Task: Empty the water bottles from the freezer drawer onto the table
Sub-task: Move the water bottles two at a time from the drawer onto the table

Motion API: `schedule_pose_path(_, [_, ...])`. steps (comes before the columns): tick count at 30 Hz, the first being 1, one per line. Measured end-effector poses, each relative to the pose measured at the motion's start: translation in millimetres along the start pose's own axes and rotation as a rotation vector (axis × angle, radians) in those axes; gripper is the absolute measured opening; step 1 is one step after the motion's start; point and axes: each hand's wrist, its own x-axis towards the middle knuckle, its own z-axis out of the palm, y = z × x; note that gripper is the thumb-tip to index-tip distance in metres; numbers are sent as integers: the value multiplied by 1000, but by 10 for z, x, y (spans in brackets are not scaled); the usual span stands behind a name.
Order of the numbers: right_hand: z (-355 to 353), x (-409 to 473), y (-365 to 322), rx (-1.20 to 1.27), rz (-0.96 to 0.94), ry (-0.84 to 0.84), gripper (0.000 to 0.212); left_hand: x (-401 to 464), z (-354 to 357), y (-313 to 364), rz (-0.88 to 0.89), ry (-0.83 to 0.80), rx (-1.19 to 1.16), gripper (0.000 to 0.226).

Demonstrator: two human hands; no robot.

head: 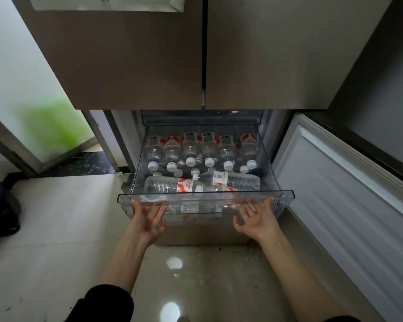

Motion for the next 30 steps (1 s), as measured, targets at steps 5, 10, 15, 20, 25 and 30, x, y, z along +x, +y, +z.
schedule_pose_path(5, [-39,-11,-54,-10,-1,1,57,-137,39,13,22,-10,62,61])
schedule_pose_path(10, [-43,-203,-339,-580,172,-113,65,-274,-75,82,36,-37,433,45])
schedule_pose_path(15, [284,-270,-524,-997,-25,-305,41,-359,155,207,193,-269,737,35])
schedule_pose_path(20, [690,34,-525,-1383,-373,-303,24,-30,598,408,469,-344,1129,30])
schedule_pose_path(25, [860,693,-422,-2165,-318,-334,47,845,829,481,622,-486,2046,46])
schedule_pose_path(30, [820,1040,-308,-2406,-218,-333,46,1304,836,416,575,-643,2335,62])
